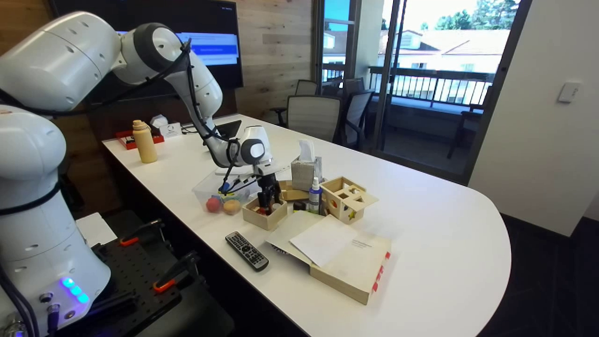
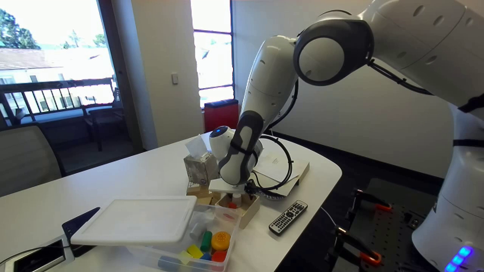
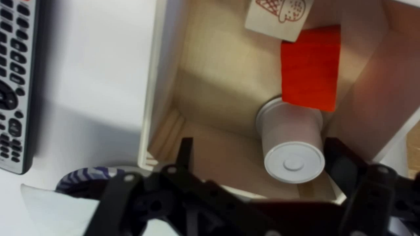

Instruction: Take three blocks out of the wooden box and put them in the clear box on the left.

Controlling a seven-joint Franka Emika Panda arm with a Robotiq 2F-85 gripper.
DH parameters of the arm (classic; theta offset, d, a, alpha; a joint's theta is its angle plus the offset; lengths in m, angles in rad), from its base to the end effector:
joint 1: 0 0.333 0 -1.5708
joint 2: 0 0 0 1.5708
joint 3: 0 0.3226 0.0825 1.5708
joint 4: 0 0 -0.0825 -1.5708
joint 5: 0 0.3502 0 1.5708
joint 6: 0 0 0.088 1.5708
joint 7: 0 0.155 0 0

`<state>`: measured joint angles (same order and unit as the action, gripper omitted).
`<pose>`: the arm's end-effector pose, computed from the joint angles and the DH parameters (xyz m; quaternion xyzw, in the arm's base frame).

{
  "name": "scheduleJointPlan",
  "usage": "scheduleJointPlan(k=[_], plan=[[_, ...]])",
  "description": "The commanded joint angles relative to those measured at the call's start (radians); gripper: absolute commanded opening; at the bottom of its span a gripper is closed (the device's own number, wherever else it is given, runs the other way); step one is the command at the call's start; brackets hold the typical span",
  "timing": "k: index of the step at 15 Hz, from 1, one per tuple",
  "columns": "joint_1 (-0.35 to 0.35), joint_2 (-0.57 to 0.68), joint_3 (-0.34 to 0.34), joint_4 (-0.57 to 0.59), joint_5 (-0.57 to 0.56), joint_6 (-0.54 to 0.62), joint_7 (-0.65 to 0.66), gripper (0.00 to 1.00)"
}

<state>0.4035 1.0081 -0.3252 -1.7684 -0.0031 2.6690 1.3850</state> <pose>0.6041 0.0432 0.0015 0.8257 -0.5457 0.0701 0.1246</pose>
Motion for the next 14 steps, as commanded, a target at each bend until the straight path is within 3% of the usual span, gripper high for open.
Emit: scheduleJointPlan(k=[1,3,4,6,12,14], plan=[[0.008,0.013,-0.009,0.02,-0.028,-0.018,0.037,1.0],[0.001,0.017,-0.004,0.024,-0.025,-0.017,0.033,0.96],[-0.002,0.017,-0.001,0.025,-0.024,-0.017,0.03,0.74],[-0.007,0.016,0.005,0.026,-0.022,-0.02,0.026,0.69],[-0.008,0.037,0.009,0.032,-0.021,-0.02,0.022,0.21],[-0.007,0.034,0.009,0.028,-0.02,-0.02,0.022,0.15]])
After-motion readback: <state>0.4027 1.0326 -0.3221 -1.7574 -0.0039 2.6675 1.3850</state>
